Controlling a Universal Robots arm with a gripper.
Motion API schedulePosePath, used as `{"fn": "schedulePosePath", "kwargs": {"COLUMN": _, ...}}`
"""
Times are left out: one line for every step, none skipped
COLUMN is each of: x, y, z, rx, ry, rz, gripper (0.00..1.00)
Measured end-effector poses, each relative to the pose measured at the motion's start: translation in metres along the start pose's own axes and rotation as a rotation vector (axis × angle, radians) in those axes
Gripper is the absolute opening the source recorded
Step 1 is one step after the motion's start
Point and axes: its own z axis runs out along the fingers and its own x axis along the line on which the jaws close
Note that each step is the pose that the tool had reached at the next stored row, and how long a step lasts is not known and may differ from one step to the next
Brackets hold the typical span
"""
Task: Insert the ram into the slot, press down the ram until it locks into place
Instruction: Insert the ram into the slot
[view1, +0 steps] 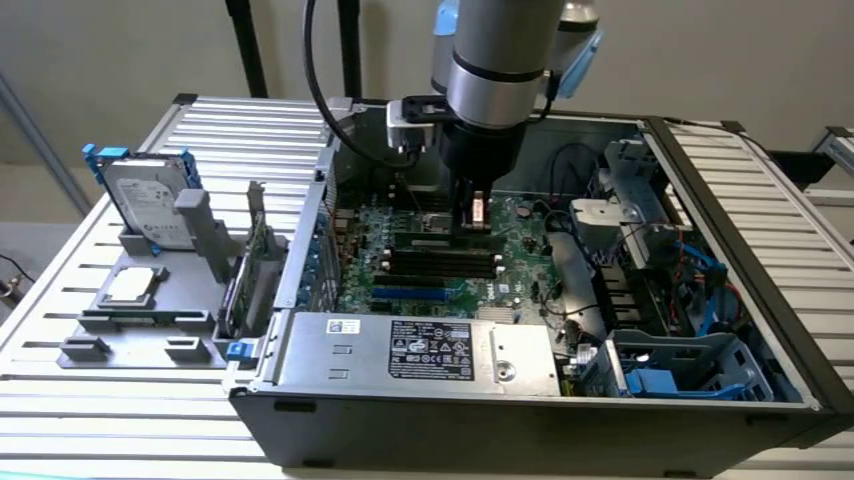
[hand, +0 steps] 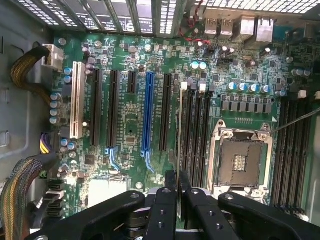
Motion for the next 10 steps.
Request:
{"fn": "schedulePosePath", "kwargs": {"x": 0.000, "y": 0.0000, "z": 0.0020, "rx": -0.0001, "ry": 0.0000, "rz": 0.000, "gripper": 0.13}}
{"fn": "schedulePosePath", "kwargs": {"x": 0.001, "y": 0.0000, "z": 0.0037, "rx": -0.0002, "ry": 0.0001, "rz": -0.001, "gripper": 0.13}}
{"fn": "schedulePosePath", "kwargs": {"x": 0.001, "y": -0.0001, "z": 0.0055, "rx": -0.0001, "ry": 0.0001, "rz": -0.002, "gripper": 0.13}}
{"fn": "schedulePosePath", "kwargs": {"x": 0.001, "y": -0.0002, "z": 0.0073, "rx": -0.0001, "ry": 0.0001, "rz": -0.002, "gripper": 0.13}}
{"fn": "schedulePosePath", "kwargs": {"x": 0.001, "y": -0.0002, "z": 0.0091, "rx": -0.0001, "ry": 0.0000, "rz": -0.003, "gripper": 0.13}}
{"fn": "schedulePosePath", "kwargs": {"x": 0.001, "y": -0.0003, "z": 0.0109, "rx": -0.0001, "ry": 0.0000, "rz": -0.003, "gripper": 0.13}}
{"fn": "schedulePosePath", "kwargs": {"x": 0.001, "y": -0.0004, "z": 0.0127, "rx": -0.0002, "ry": 0.0000, "rz": -0.003, "gripper": 0.13}}
{"fn": "schedulePosePath", "kwargs": {"x": 0.001, "y": -0.0004, "z": 0.0146, "rx": -0.0002, "ry": 0.0000, "rz": -0.003, "gripper": 0.13}}
{"fn": "schedulePosePath", "kwargs": {"x": 0.001, "y": -0.0005, "z": 0.0165, "rx": -0.0001, "ry": -0.0001, "rz": -0.003, "gripper": 0.13}}
{"fn": "schedulePosePath", "kwargs": {"x": 0.001, "y": -0.0005, "z": 0.0182, "rx": -0.0001, "ry": 0.0000, "rz": -0.003, "gripper": 0.13}}
